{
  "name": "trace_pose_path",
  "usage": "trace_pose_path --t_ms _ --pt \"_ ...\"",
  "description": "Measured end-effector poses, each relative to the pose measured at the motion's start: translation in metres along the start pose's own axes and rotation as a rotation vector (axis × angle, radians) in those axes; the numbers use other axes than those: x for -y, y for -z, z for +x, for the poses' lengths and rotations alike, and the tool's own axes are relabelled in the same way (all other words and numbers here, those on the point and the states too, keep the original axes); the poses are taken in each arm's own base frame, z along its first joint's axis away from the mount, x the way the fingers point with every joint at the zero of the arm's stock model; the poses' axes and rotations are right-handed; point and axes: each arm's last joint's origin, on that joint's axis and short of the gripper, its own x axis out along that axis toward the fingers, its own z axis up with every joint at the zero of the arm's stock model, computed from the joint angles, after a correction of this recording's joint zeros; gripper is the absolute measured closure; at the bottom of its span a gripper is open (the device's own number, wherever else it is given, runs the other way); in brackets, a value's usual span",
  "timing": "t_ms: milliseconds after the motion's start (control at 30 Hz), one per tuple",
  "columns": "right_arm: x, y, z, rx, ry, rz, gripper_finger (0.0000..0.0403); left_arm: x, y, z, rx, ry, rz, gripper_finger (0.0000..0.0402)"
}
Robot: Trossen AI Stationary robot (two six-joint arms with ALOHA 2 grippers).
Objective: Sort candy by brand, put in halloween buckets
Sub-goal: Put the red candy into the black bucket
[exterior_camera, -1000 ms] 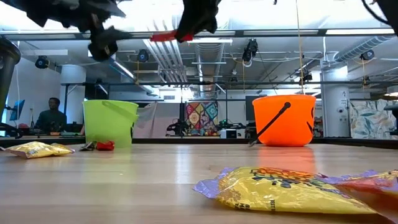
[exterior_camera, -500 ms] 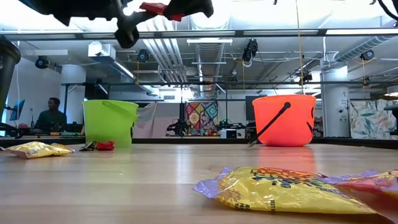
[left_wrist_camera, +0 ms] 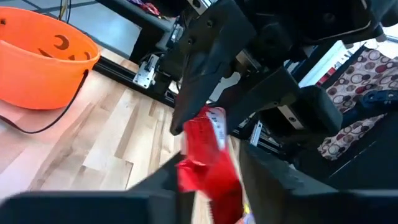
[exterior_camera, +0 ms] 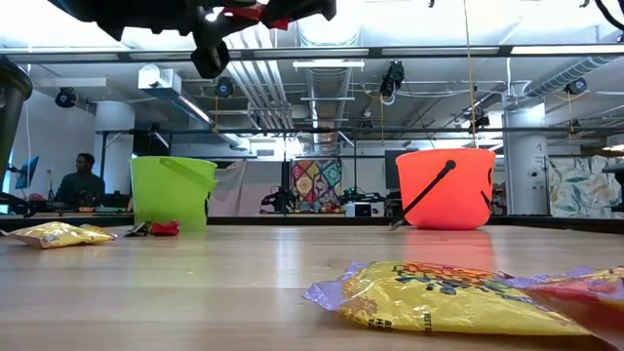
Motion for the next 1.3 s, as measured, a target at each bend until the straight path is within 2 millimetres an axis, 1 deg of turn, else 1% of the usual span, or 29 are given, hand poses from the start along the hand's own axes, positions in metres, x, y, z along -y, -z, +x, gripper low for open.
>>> trace_pose_path --t_ms 133,167,533,633,800,867,933,1000,1067,1167,1233,1300 --pt "-0.002 -0.001 -0.002 0.006 -0.009 -0.010 0.0344 0.001 0.000 -0.002 0.006 0.002 0.018 0.0377" --pt "-0.001 -0.001 -0.002 0.010 -0.010 -0.014 0.0344 0.002 -0.001 -0.003 0.011 0.001 0.026 0.0385" --pt "-0.001 -0.002 -0.002 0.013 -0.010 -0.022 0.0340 0.004 -0.005 -0.004 0.008 -0.018 0.048 0.0391" --pt "-0.001 -0.001 -0.002 0.010 -0.017 0.007 0.0314 0.005 -0.006 -0.005 0.007 -0.019 0.047 0.0391" --pt "-0.002 0.002 0.002 -0.017 -0.031 0.059 0.0244 0.012 -0.017 -0.009 0.010 -0.032 0.050 0.0392" --pt "-0.003 0.002 0.002 -0.018 -0.031 0.064 0.0216 0.015 -0.022 -0.010 -0.019 -0.048 0.053 0.0392" --pt "-0.002 0.003 0.000 -0.029 -0.030 0.062 0.0193 0.022 -0.028 -0.014 -0.095 -0.062 0.050 0.0392" --pt "-0.001 0.005 -0.003 -0.054 -0.029 0.055 0.0174 0.032 -0.034 -0.024 -0.240 -0.073 0.024 0.0392" --pt "0.000 0.007 -0.007 -0.081 -0.025 0.048 0.0158 0.047 -0.037 -0.042 -0.445 -0.103 -0.033 0.0393" --pt "0.003 0.010 -0.012 -0.110 -0.020 0.043 0.0143 0.075 -0.037 -0.075 -0.764 -0.181 -0.176 0.0393" --pt "0.005 0.011 -0.012 -0.121 -0.017 0.039 0.0137 0.095 -0.035 -0.092 -0.920 -0.209 -0.253 0.0393" --pt "0.007 0.011 -0.011 -0.125 -0.013 0.032 0.0136 0.112 -0.031 -0.101 -1.006 -0.213 -0.279 0.0393"
